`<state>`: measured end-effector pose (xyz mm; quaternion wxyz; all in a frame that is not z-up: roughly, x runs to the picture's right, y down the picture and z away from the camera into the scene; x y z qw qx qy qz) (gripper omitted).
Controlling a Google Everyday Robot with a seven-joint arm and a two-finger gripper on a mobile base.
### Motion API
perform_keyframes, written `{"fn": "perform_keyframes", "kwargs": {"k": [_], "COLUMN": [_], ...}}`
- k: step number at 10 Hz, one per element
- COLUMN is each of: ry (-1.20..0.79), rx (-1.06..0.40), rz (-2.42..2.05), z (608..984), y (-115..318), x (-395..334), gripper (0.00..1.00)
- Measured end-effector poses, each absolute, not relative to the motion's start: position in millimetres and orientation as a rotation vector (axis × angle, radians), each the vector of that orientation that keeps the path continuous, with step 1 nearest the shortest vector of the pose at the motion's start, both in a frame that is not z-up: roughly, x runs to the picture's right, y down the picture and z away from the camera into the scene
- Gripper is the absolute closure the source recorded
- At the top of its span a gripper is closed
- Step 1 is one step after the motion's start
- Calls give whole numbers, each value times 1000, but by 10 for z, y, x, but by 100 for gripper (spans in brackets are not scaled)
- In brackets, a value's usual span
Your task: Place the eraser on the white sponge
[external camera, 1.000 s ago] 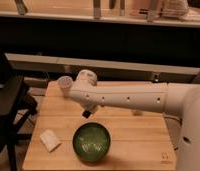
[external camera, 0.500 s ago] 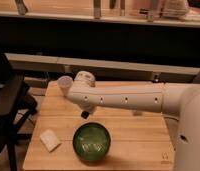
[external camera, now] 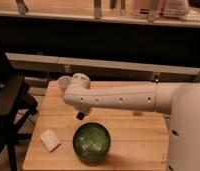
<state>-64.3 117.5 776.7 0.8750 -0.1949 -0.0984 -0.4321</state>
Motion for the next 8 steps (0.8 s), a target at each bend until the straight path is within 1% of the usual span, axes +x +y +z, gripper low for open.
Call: {"fn": "perform_keyframes", "kwargs": {"k": [2,4,8], "ry": [-220,-238,-251], "rx": [-401,-395,-393], "rz": [-926,-941,-980], "z": [7793,7843,7841], "y": [1208,1274,1340], "x": [-732,-972,-1000], "gripper": [99,99,99]}}
